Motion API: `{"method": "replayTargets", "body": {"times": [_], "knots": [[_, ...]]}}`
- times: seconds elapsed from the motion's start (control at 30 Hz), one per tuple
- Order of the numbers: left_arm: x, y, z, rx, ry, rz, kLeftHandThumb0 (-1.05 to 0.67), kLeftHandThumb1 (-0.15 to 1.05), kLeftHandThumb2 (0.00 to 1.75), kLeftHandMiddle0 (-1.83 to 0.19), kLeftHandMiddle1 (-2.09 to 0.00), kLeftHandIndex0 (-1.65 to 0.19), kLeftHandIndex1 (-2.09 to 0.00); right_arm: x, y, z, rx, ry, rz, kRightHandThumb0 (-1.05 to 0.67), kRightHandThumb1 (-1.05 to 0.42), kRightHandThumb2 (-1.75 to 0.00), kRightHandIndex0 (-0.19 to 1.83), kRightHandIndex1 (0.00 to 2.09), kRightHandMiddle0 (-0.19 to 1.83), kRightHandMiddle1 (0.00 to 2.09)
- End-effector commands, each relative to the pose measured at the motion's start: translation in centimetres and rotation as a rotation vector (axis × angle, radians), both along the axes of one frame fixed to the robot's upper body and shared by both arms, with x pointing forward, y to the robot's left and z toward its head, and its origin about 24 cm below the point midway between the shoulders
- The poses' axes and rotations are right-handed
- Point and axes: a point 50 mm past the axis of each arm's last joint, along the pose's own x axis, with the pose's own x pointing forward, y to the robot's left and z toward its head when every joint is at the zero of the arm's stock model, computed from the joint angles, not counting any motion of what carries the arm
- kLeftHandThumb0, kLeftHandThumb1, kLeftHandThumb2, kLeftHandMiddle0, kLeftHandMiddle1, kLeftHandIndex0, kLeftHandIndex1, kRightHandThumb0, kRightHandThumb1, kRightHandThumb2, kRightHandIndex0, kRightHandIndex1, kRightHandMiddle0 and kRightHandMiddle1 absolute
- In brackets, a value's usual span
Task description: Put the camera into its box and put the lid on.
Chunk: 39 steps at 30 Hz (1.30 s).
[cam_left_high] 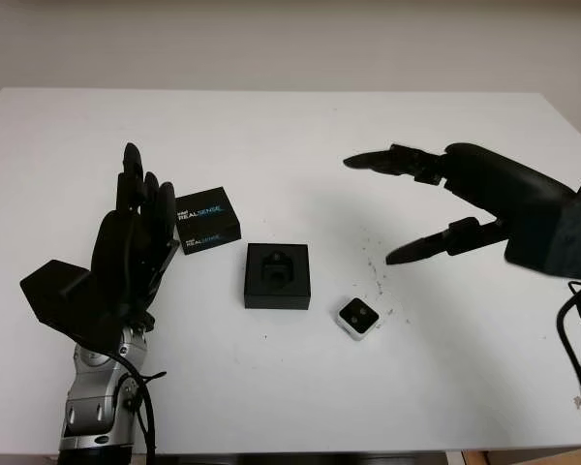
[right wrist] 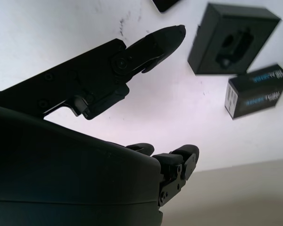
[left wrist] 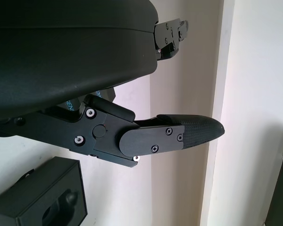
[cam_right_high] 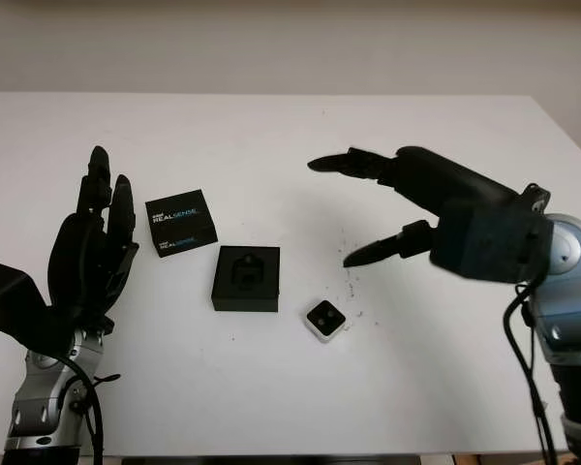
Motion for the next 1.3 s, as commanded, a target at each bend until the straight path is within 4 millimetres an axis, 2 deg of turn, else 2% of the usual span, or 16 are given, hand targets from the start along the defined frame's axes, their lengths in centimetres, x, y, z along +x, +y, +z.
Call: {"method": "replayTargets", "body": {"times": [0.0,0.3,0.87,1.07,1.27], "knots": [[0.0,0.1,0.5,-0.001,-0.021,0.003,-0.71,1.05,0.49,0.19,0.00,0.19,0.00,-0.5,0.4,-0.1,-0.062,-0.032,0.039,-0.60,-0.78,-0.05,0.31,0.09,0.28,0.15],[-0.2,0.3,0.5,0.002,-0.020,-0.002,-0.71,1.05,0.49,0.19,0.00,0.19,0.00,-1.7,1.3,-1.3,-0.191,-0.099,0.127,-0.48,-0.74,-0.05,0.41,0.13,0.38,0.18],[-0.3,0.5,0.3,-0.006,-0.018,-0.001,-0.71,1.05,0.48,0.19,0.00,0.19,0.00,-2.3,1.7,-3.5,-0.245,-0.087,0.165,-0.49,-0.75,-0.06,0.56,0.22,0.45,0.33],[-0.3,0.5,0.3,-0.006,-0.015,-0.001,-0.71,1.05,0.48,0.19,0.00,0.19,0.00,-2.4,1.6,-4.4,-0.232,-0.066,0.160,-0.49,-0.75,-0.06,0.49,0.38,0.24,0.75],[-0.4,0.5,0.2,-0.012,-0.010,-0.003,-0.71,1.05,0.48,0.19,0.00,0.19,0.00,-2.5,1.6,-5.1,-0.228,-0.041,0.158,-0.48,-0.75,-0.05,0.45,0.50,0.20,0.84]]}}
